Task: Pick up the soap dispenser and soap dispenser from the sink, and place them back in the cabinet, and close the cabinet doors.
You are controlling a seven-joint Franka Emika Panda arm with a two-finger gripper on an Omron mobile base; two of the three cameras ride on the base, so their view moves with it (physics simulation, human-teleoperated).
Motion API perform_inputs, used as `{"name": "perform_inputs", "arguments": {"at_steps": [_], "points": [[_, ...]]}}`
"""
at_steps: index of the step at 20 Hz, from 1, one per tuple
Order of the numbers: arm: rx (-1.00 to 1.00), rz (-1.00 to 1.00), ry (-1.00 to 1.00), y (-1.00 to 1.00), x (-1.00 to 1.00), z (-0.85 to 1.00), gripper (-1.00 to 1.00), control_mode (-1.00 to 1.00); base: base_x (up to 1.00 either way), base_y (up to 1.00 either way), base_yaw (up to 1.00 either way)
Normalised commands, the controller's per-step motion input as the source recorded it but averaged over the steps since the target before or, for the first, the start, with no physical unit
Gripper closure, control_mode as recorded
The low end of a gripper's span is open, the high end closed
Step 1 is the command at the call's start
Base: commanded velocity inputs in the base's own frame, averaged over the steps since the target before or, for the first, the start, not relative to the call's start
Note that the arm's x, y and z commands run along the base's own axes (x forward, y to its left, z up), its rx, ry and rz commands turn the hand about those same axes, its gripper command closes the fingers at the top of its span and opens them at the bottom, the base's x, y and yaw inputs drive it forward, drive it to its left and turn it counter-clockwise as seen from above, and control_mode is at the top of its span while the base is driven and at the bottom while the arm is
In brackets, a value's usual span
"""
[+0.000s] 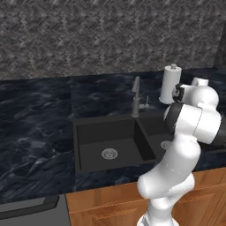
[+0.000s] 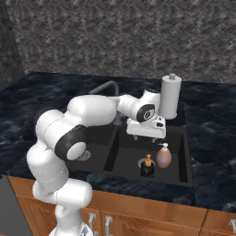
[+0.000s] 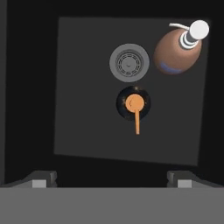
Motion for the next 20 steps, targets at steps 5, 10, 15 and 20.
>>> {"name": "perform_inputs", "arguments": {"at_steps": [5, 10, 15, 20], "points": [[0.00, 0.00, 0.00, -0.05, 0.25, -0.28, -1.00, -1.00, 0.00, 0.00, 0.00], [0.00, 0.00, 0.00, -0.01, 0.19, -0.24, -1.00, -1.00, 0.00, 0.00, 0.00], [0.00, 0.00, 0.00, -0.10, 0.13, -0.28, -1.00, -1.00, 0.00, 0.00, 0.00], [0.00, 0.00, 0.00, -0.12, 0.16, -0.32, -1.00, -1.00, 0.00, 0.00, 0.00]]}}
